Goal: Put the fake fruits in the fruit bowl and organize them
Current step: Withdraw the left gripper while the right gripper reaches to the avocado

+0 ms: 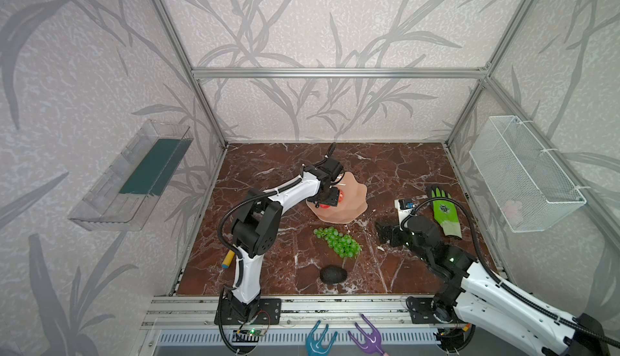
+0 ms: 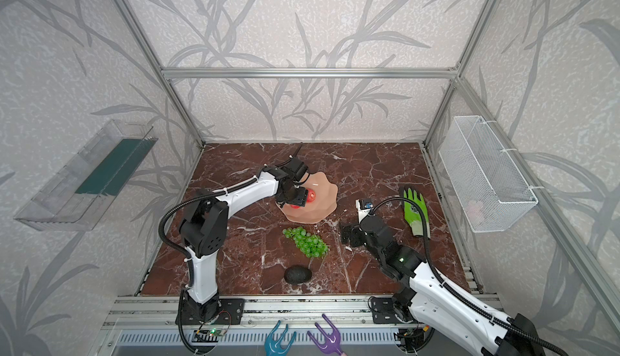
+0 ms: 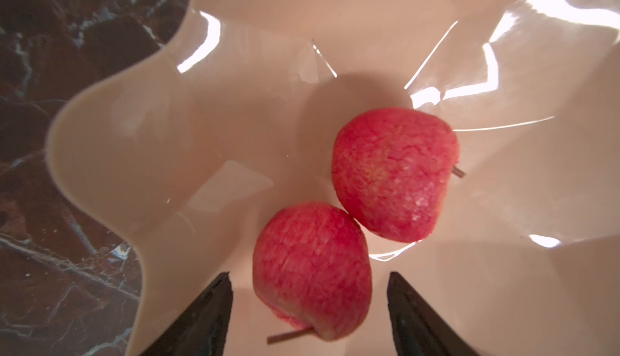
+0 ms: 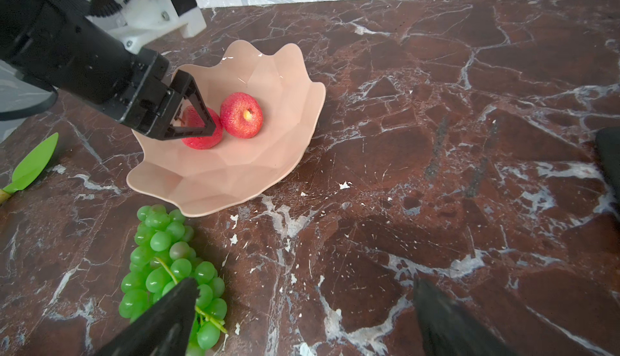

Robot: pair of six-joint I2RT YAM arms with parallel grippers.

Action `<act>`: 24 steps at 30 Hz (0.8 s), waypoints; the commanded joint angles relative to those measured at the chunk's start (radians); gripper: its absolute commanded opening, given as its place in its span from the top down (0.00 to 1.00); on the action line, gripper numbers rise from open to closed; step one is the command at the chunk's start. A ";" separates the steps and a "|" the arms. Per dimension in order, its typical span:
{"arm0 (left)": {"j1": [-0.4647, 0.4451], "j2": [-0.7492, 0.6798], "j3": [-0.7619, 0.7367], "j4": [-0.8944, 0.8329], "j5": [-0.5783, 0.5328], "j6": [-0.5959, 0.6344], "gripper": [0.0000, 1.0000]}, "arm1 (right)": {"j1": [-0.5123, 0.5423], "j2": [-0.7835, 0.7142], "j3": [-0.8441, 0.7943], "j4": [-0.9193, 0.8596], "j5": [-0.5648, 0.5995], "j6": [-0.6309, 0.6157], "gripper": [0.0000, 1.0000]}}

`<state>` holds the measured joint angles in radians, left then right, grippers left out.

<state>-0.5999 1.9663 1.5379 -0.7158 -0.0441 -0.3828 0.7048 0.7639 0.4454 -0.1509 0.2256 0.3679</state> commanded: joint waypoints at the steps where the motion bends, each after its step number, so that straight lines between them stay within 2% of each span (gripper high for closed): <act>1: 0.011 -0.138 -0.001 -0.013 -0.028 -0.014 0.25 | -0.002 0.014 0.035 0.012 -0.090 -0.066 0.00; 7: 0.046 -0.414 -0.142 0.095 -0.086 -0.010 0.22 | 0.032 0.117 0.050 0.084 -0.301 -0.139 0.02; 12: 0.083 -0.752 -0.392 0.262 -0.201 0.029 0.15 | 0.196 0.194 0.081 0.107 -0.271 -0.249 0.02; 17: 0.133 -1.068 -0.580 0.259 -0.284 0.053 0.04 | 0.311 0.310 0.124 0.122 -0.293 -0.333 0.02; 20: 0.146 -1.206 -0.640 0.224 -0.322 0.064 0.00 | 0.385 0.385 0.143 0.143 -0.306 -0.367 0.02; 24: 0.150 -1.315 -0.679 0.186 -0.372 0.070 0.00 | 0.440 0.482 0.178 0.157 -0.333 -0.398 0.02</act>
<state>-0.4549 0.6888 0.8787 -0.4942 -0.3431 -0.3317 1.1164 1.2095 0.5877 -0.0208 -0.0765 0.0223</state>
